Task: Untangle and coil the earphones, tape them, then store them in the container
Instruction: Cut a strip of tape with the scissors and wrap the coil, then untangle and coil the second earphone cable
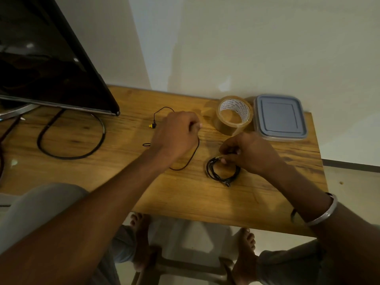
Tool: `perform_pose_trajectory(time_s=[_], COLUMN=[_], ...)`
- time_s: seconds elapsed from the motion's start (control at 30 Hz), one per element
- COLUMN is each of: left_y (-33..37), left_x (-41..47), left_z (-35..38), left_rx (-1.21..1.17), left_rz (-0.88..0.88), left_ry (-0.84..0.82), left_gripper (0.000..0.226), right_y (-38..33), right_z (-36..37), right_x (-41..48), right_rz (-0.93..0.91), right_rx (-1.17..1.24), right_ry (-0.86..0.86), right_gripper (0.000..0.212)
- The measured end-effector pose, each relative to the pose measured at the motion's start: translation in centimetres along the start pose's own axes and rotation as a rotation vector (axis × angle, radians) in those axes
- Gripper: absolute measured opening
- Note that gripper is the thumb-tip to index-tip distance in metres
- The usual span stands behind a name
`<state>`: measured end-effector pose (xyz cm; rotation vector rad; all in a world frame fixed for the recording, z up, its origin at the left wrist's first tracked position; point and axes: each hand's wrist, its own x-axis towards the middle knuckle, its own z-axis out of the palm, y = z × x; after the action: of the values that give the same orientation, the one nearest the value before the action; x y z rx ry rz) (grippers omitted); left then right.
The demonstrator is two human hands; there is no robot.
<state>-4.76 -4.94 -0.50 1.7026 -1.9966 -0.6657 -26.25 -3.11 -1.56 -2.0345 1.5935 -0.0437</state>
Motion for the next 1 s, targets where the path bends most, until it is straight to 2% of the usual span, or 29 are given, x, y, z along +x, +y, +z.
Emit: perform_pose_trajectory(time_s=[0.1, 0.2, 0.4, 0.43, 0.5, 0.63, 0.67, 0.73, 0.8, 0.87, 1.0], left_y=[-1.2, -1.4, -1.3, -1.5, -1.5, 1.0, 1.6, 2.2, 2.3, 2.2, 1.5], left_x=[0.2, -0.5, -0.8, -0.5, 0.2, 1.0, 1.0, 0.8, 0.7, 0.7, 1.1], left_z=[-0.8, 0.2, 0.9, 0.9, 0.4, -2.4, -3.1, -3.9, -4.1, -4.2, -4.2], left_rx=[0.202, 0.355, 0.475, 0.411, 0.115, -0.914, -1.109, -1.347, -1.458, -1.486, -1.253], left_rz=[-0.099, -0.104, -0.12, -0.143, -0.182, -0.221, -0.228, -0.219, -0.213, -0.209, -0.191], left_ry=[-0.137, -0.261, -0.238, -0.235, -0.212, -0.192, -0.207, -0.257, -0.314, -0.32, -0.148], left_gripper=[0.011, 0.018, 0.011, 0.01, 0.009, 0.012, 0.011, 0.009, 0.01, 0.011, 0.011], right_y=[-0.2, -0.3, -0.6, -0.7, -1.1, -2.1, -2.5, -3.4, -4.1, -4.5, -4.7], right_z=[-0.2, -0.3, -0.7, -0.7, -0.4, 0.0, 0.1, 0.6, 1.6, 2.4, 1.8], right_x=[0.1, 0.3, 0.3, 0.3, 0.3, 0.3, 0.3, 0.4, 0.5, 0.6, 1.1], right_rz=[-0.021, -0.022, -0.064, -0.083, -0.132, -0.196, -0.204, -0.251, -0.306, -0.3, -0.294], right_rx=[0.033, 0.125, 0.169, 0.187, 0.233, 0.337, 0.407, 0.593, 0.707, 0.711, 0.725], right_ry=[-0.004, -0.034, 0.175, 0.194, 0.223, 0.279, 0.262, 0.198, 0.176, 0.227, 0.345], right_gripper=[0.03, 0.026, 0.012, 0.011, 0.012, 0.021, 0.027, 0.04, 0.04, 0.025, 0.022])
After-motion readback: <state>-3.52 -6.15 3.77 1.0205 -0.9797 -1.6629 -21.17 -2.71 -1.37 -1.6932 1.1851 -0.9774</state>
